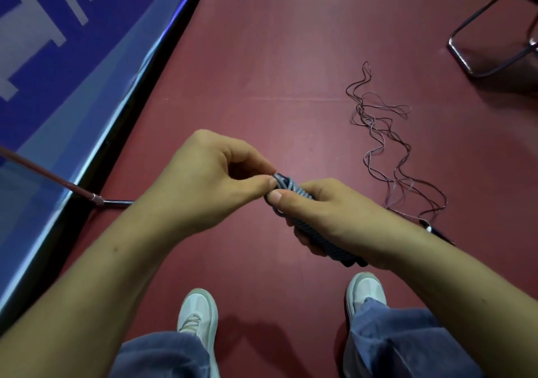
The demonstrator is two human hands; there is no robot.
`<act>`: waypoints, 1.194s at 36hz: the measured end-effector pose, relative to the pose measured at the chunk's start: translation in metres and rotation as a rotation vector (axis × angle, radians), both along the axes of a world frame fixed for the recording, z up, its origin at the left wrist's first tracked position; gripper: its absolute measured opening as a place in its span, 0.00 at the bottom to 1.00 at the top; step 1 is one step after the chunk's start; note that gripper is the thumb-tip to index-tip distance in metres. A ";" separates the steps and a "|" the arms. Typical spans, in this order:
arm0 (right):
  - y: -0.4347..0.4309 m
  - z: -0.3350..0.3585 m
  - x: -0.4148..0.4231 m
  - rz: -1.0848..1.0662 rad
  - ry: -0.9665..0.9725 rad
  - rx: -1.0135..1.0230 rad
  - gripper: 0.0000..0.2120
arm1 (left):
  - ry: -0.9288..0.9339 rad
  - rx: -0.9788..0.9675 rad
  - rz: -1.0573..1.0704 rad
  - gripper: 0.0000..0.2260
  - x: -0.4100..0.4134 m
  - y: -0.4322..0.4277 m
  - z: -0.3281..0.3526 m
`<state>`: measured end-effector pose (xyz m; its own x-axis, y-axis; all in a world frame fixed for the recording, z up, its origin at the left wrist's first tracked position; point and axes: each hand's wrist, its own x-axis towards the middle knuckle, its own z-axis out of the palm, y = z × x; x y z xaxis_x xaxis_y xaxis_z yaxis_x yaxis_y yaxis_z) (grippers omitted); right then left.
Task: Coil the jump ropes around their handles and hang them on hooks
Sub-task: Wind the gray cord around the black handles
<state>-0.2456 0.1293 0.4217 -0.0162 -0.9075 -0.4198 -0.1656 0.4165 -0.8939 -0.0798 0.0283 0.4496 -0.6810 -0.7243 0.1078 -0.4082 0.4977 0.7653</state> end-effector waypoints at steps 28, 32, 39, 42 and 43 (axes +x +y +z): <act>0.005 0.000 0.011 0.081 -0.175 0.162 0.31 | 0.091 0.236 0.016 0.09 0.001 -0.001 -0.012; 0.005 0.000 0.010 0.049 -0.151 0.126 0.29 | 0.156 0.369 -0.061 0.09 0.004 0.000 -0.010; 0.004 -0.001 0.011 0.060 -0.162 0.068 0.31 | 0.304 0.467 -0.011 0.06 0.004 0.003 -0.009; 0.003 -0.001 0.007 0.080 -0.342 0.119 0.32 | 0.291 0.412 0.048 0.16 -0.004 0.016 -0.006; 0.003 -0.001 0.006 0.080 -0.419 0.146 0.31 | 0.306 0.462 0.064 0.14 -0.003 0.015 -0.010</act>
